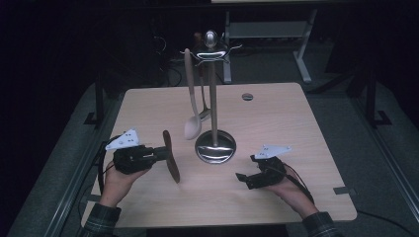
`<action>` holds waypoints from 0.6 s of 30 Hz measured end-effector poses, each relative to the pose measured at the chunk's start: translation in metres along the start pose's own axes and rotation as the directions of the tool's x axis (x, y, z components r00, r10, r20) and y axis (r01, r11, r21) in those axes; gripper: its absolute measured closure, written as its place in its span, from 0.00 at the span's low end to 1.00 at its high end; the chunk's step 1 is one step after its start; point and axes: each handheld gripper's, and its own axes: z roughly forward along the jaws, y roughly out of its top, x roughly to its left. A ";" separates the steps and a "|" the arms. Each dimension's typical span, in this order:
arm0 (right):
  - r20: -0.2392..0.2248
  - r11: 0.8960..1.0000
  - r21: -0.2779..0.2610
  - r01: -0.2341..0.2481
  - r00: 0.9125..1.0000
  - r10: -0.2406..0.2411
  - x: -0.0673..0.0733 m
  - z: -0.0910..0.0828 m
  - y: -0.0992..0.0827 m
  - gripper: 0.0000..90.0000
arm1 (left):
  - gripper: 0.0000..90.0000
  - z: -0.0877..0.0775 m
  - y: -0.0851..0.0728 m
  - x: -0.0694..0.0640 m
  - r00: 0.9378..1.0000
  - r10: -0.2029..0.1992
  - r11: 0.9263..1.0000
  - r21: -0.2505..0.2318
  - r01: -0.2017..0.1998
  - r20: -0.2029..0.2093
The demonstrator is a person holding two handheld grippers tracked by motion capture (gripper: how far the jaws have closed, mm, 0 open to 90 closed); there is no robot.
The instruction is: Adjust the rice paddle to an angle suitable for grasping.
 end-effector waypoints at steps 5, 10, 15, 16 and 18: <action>-0.074 0.994 -0.102 -0.046 0.997 0.038 0.013 -0.007 0.028 0.20 | 0.87 0.009 0.005 -0.010 1.000 0.015 1.000 -0.004 -0.015 0.007; -0.105 0.983 -0.184 -0.019 0.994 0.000 0.029 -0.008 0.055 0.33 | 0.87 0.022 0.010 -0.019 0.999 0.029 1.000 0.002 -0.029 0.033; -0.146 0.975 -0.220 -0.013 0.989 -0.019 0.042 -0.005 0.072 0.44 | 0.87 0.035 0.014 -0.026 0.998 0.043 0.999 0.016 -0.044 0.046; -0.148 0.973 -0.230 -0.006 0.989 -0.028 0.043 -0.004 0.075 0.46 | 0.86 0.038 0.015 -0.027 0.998 0.045 0.999 0.018 -0.046 0.048; -0.172 0.969 -0.246 -0.014 0.985 -0.030 0.048 -0.003 0.080 0.50 | 0.86 0.042 0.017 -0.030 0.998 0.047 0.999 0.017 -0.048 0.049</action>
